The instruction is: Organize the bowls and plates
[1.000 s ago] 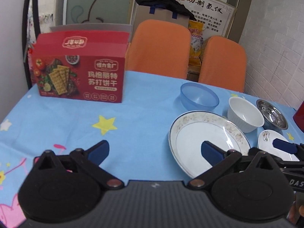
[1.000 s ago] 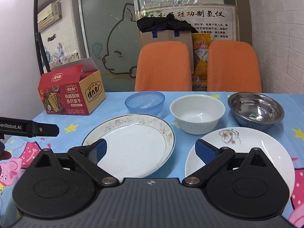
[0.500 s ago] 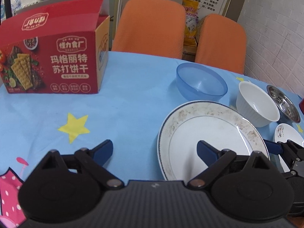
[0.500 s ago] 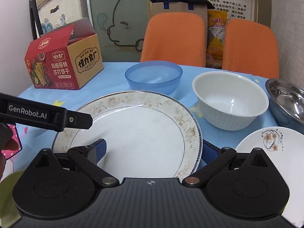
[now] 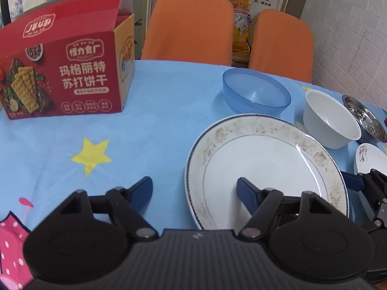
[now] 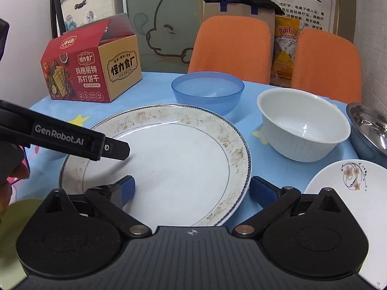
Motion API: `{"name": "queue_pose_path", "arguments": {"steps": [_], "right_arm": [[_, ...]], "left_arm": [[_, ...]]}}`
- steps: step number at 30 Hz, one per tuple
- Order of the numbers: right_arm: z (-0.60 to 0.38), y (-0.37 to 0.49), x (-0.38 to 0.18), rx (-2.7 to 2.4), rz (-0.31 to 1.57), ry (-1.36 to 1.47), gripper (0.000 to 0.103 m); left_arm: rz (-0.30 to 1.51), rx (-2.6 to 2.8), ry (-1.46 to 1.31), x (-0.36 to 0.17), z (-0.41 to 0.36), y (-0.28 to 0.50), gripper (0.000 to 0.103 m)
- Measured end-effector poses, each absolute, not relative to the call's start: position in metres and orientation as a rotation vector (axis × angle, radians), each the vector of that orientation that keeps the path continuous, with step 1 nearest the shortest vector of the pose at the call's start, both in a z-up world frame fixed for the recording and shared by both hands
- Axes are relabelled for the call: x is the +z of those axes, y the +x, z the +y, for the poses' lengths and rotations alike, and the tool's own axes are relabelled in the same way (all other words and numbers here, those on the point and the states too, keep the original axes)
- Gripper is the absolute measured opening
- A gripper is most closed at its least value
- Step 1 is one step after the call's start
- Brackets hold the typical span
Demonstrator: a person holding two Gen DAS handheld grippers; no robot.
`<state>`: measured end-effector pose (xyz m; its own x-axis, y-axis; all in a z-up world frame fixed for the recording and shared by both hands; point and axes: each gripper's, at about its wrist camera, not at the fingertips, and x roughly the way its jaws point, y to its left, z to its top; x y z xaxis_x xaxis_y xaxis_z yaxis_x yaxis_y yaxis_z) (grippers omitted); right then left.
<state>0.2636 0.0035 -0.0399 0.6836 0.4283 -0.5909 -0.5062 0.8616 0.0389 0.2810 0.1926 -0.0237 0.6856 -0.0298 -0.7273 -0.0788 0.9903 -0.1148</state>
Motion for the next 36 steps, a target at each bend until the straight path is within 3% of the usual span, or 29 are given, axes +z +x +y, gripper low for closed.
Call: {"name": "queue_pose_path", "arguments": {"steps": [5,9,14,16,36], "right_arm": [[0.003,0.264,-0.040,0.542,0.628,-0.131,0.103],[0.004,0.262,-0.040,0.566,0.626,-0.123,0.103],[-0.001,0.262,-0.038,0.531,0.606,-0.103,0.103],[-0.003,0.262,-0.038,0.525,0.602,-0.098,0.103],[-0.013,0.209,0.006,0.532,0.494,-0.048,0.103]], "left_arm": [[0.803,0.040,-0.110,-0.026,0.188,0.280,0.072],[0.792,0.030,-0.124,-0.023,0.183,0.280,0.045],[0.804,0.066,-0.110,-0.020,0.172,0.283,0.040],[0.815,0.072,-0.107,-0.018,0.170,0.285,0.034],[0.704,0.099,-0.110,0.033,0.167,0.216,0.029]]}}
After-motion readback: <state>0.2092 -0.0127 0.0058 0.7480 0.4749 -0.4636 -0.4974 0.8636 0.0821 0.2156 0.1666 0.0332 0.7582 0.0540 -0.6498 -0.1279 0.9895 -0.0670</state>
